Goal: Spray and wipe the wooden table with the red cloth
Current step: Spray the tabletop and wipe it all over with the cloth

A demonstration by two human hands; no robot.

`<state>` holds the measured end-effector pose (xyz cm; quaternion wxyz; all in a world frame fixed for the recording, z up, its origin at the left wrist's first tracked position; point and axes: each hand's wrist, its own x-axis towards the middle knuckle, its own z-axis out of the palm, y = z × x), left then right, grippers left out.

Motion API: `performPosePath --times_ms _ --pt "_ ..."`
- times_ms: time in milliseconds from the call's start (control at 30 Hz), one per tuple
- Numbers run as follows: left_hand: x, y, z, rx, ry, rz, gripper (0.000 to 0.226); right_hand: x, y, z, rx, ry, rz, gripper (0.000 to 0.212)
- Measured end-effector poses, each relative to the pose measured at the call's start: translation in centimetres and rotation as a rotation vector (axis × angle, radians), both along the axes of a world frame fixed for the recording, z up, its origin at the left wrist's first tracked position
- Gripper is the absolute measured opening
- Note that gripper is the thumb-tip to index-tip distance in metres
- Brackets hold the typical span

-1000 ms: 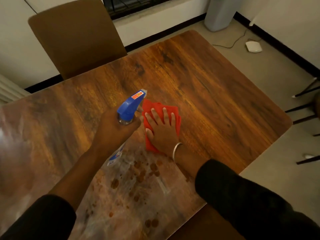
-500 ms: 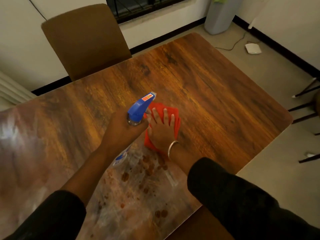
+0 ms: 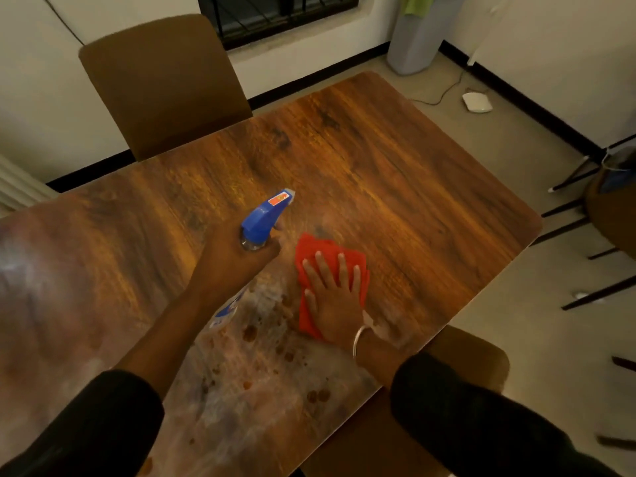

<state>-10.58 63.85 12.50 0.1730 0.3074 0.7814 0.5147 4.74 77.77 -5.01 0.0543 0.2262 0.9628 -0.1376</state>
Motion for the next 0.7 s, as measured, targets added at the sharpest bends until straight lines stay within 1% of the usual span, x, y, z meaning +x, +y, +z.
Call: performPosePath --times_ms 67,133,200,267,333,367,433,500,533,600,700 --pt "0.5 -0.5 -0.2 0.017 -0.032 -0.004 0.013 4.7 -1.8 -0.3 0.003 0.0 0.159 0.064" --pt "1.0 -0.9 -0.4 0.012 -0.028 -0.024 0.017 6.9 0.8 -0.1 0.054 -0.039 0.221 0.064" --pt "1.6 -1.4 -0.3 0.012 -0.037 -0.05 0.019 7.5 4.4 1.0 0.091 -0.116 0.12 0.064" --pt "2.3 -1.5 0.2 -0.004 -0.061 -0.077 0.016 7.3 6.6 2.0 -0.008 -0.177 -0.123 0.063" --pt "3.1 -1.8 0.9 -0.043 -0.058 -0.12 0.022 7.2 5.0 2.6 -0.11 -0.161 -0.353 0.064" --pt "3.5 -1.8 1.2 -0.049 -0.052 -0.141 0.028 7.4 3.1 2.7 -0.123 -0.163 -0.417 0.065" --pt "4.1 -1.7 1.7 -0.063 -0.049 -0.158 0.032 8.2 -0.9 2.8 -0.167 -0.181 -0.439 0.068" --pt "4.9 -1.3 2.1 -0.068 -0.068 -0.162 0.029 10.2 -3.3 2.7 -0.212 -0.218 -0.365 0.07" --pt "5.2 -1.1 2.2 -0.066 -0.076 -0.17 0.028 11.2 -3.3 2.8 -0.227 -0.241 -0.322 0.071" --pt "5.7 -0.8 2.3 -0.077 -0.085 -0.197 0.026 12.3 -1.1 3.1 -0.265 -0.262 -0.313 0.071" --pt "5.8 -0.8 2.2 -0.09 -0.091 -0.234 0.02 11.5 3.9 4.3 -0.294 -0.26 -0.492 0.069"
